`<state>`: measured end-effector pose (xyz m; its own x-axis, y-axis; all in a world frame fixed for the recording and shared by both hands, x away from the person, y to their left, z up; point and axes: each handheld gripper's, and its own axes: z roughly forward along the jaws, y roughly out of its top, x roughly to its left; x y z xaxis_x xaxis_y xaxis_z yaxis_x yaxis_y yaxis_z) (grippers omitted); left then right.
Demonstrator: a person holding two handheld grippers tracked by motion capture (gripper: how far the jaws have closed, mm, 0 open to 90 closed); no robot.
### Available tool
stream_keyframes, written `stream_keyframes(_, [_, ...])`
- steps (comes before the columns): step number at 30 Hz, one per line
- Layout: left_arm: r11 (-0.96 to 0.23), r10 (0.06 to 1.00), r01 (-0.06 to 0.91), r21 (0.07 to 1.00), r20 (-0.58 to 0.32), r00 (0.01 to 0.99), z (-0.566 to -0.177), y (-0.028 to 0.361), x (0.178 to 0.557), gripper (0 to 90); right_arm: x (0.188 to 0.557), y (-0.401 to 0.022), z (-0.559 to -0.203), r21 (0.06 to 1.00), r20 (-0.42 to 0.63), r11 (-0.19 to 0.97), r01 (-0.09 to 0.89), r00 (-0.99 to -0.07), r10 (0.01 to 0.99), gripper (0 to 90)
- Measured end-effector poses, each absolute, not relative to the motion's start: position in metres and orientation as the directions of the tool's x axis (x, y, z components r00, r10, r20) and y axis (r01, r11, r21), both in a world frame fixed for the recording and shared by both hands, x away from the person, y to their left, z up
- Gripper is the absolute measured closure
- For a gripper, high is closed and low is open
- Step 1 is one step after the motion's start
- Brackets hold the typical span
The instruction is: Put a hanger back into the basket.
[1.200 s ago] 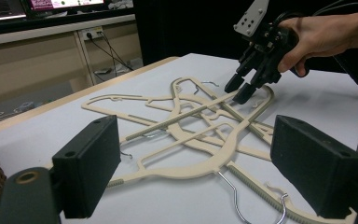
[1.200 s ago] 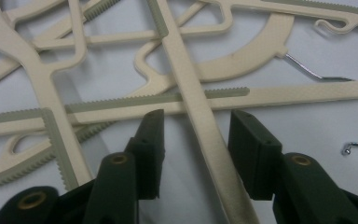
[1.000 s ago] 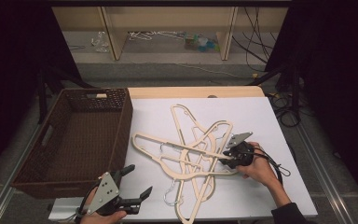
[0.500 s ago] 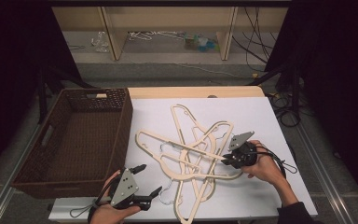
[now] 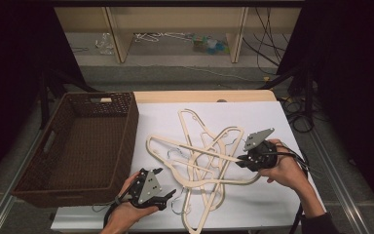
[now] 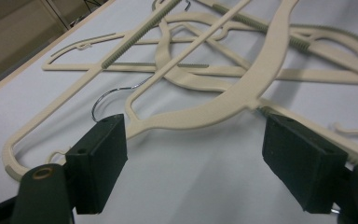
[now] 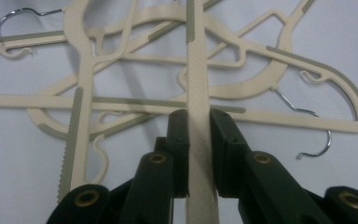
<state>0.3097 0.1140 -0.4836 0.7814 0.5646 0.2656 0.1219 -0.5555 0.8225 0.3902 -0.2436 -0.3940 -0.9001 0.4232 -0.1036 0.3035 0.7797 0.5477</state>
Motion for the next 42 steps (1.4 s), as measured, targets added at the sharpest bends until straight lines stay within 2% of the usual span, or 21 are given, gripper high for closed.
stream_keyframes(7, [-0.647, 0.492, 0.060, 0.760, 0.356, 0.795, -0.491, 0.103, 0.320, 24.8, 0.387, -0.247, -0.386, 0.551, -0.093, 0.770, 0.323, -0.893, 0.441, 79.5])
stream_keyframes(8, [-0.681, 0.468, 0.039, 0.731, 0.394, 0.791, -0.493, 0.101, 0.322, 25.5, 0.387, -0.247, -0.385, 0.554, -0.089, 0.768, 0.322, -0.894, 0.439, 79.5])
stream_keyframes(18, [-0.737, 0.412, -0.028, 0.675, 0.481, 0.774, -0.497, 0.085, 0.330, 28.8, 0.385, -0.249, -0.381, 0.559, -0.075, 0.761, 0.330, -0.894, 0.443, 79.6])
stream_keyframes(22, [-0.768, 0.361, -0.071, 0.637, 0.521, 0.773, -0.498, 0.079, 0.331, 32.2, 0.386, -0.250, -0.381, 0.555, -0.075, 0.763, 0.330, -0.894, 0.441, 79.6])
stream_keyframes(29, [-0.775, 0.333, -0.102, 0.623, 0.541, 0.772, -0.498, 0.074, 0.332, 37.0, 0.386, -0.251, -0.382, 0.565, -0.076, 0.758, 0.327, -0.894, 0.442, 79.5])
stream_keyframes(32, [-0.750, 0.337, -0.064, 0.658, 0.464, 0.819, -0.491, 0.072, 0.331, 38.6, 0.387, -0.252, -0.383, 0.561, -0.076, 0.763, 0.323, -0.897, 0.435, 79.5])
stream_keyframes(36, [-0.773, 0.246, -0.152, 0.616, 0.512, 0.823, -0.486, 0.069, 0.328, 52.4, 0.390, -0.257, -0.388, 0.568, -0.058, 0.756, 0.326, -0.900, 0.432, 79.4])
stream_keyframes(42, [-0.804, 0.162, -0.215, 0.555, 0.552, 0.818, -0.480, 0.066, 0.325, 59.6, 0.395, -0.263, -0.399, 0.557, -0.037, 0.760, 0.335, -0.904, 0.425, 79.3])
